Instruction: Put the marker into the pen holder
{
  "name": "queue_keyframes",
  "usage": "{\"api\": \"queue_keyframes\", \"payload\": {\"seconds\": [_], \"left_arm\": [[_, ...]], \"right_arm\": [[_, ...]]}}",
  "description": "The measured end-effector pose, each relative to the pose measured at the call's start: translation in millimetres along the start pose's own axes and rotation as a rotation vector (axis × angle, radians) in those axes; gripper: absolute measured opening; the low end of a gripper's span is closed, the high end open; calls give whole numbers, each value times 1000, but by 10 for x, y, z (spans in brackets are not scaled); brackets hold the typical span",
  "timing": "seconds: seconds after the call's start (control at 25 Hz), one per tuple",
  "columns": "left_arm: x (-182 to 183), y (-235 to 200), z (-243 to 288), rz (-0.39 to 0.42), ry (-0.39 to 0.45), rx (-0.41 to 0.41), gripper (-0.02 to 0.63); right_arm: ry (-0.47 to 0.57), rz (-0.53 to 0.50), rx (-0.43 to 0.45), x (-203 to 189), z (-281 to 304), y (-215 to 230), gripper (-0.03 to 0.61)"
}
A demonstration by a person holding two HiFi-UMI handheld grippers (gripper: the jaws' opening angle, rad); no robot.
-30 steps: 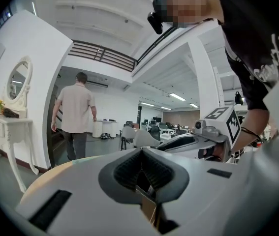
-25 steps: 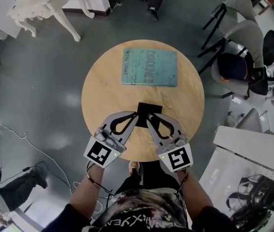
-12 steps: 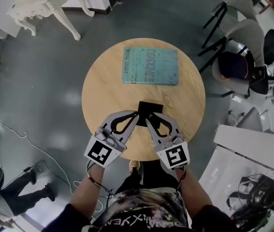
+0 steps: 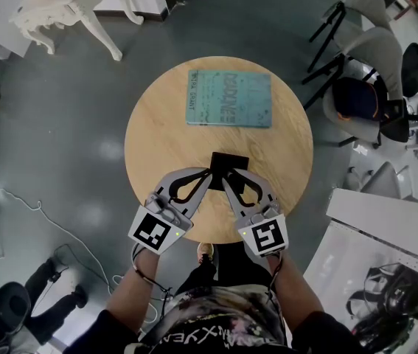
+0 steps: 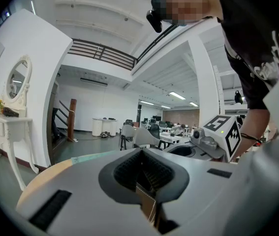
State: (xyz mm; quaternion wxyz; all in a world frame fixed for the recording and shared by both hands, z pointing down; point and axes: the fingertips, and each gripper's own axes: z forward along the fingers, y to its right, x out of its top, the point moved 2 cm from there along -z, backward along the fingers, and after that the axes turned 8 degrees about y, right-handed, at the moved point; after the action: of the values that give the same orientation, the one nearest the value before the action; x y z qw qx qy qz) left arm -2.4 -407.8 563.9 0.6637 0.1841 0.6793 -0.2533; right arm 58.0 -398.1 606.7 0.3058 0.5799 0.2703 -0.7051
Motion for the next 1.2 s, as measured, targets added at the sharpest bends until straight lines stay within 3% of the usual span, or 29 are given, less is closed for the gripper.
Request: {"api": "queue_keyframes", "payload": {"seconds": [0.24,0.6,1.2], "left_arm": [[-7,6,-5,1,-5,-3,18],[30,41,-3,3,0,-2,17],[436,312,-262,47,-3,-3,18]], "right_arm": [[13,-5,5,28,5,-23,86],[23,-38,17,136,-32,-46,152],[96,-138,9,778,-356,-295,175]]}}
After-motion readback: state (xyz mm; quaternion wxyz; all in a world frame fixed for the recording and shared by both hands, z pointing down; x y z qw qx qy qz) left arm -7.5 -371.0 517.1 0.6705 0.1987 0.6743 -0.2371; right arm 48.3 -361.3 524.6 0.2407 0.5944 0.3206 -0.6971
